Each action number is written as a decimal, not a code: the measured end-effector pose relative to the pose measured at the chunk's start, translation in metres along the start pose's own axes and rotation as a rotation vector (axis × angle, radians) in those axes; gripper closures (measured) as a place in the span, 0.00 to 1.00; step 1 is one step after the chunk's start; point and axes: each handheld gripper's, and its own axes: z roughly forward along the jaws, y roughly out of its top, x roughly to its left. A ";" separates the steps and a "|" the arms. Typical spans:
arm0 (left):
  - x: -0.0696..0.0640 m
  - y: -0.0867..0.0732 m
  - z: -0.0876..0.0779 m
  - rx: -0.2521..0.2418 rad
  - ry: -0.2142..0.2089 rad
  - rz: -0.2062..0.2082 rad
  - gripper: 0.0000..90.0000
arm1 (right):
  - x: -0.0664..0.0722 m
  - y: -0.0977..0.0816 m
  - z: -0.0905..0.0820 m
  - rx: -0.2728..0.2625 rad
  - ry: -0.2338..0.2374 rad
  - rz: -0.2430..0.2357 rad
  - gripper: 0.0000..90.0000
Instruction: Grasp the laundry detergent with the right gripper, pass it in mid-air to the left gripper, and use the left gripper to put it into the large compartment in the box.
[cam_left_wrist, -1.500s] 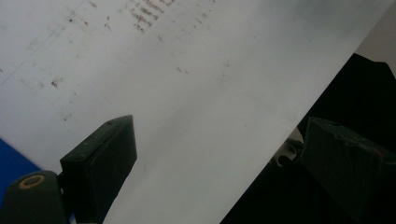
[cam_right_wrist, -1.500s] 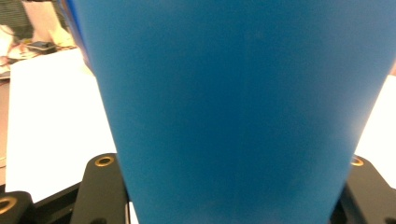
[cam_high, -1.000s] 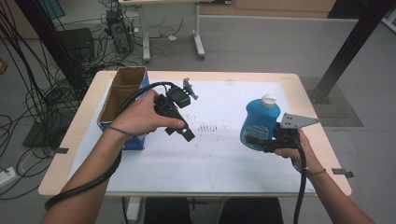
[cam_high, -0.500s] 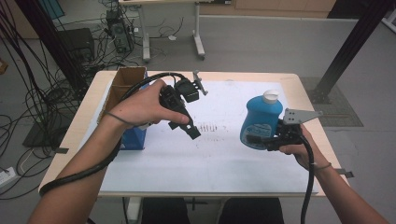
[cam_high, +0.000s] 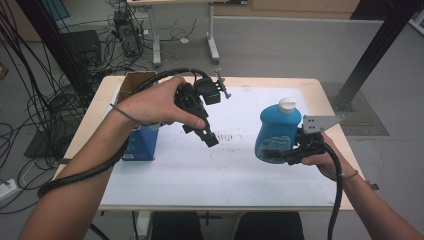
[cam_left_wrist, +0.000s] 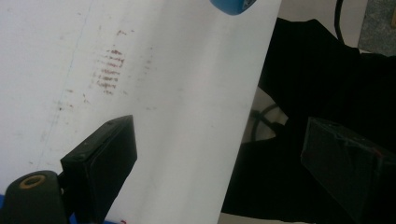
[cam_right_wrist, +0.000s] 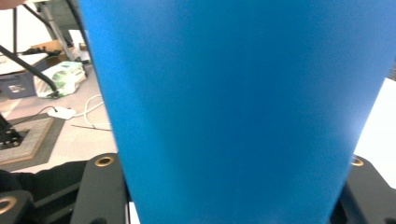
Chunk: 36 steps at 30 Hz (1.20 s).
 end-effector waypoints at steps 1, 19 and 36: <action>-0.001 0.001 -0.002 0.005 0.000 0.004 0.12 | 0.001 0.002 0.001 0.000 0.006 -0.005 0.45; -0.016 0.012 -0.016 0.012 0.001 0.069 0.12 | 0.009 0.010 0.028 -0.007 0.083 -0.026 0.45; -0.029 0.024 -0.018 0.023 0.013 0.127 0.12 | 0.020 0.022 0.050 -0.004 0.135 -0.059 0.45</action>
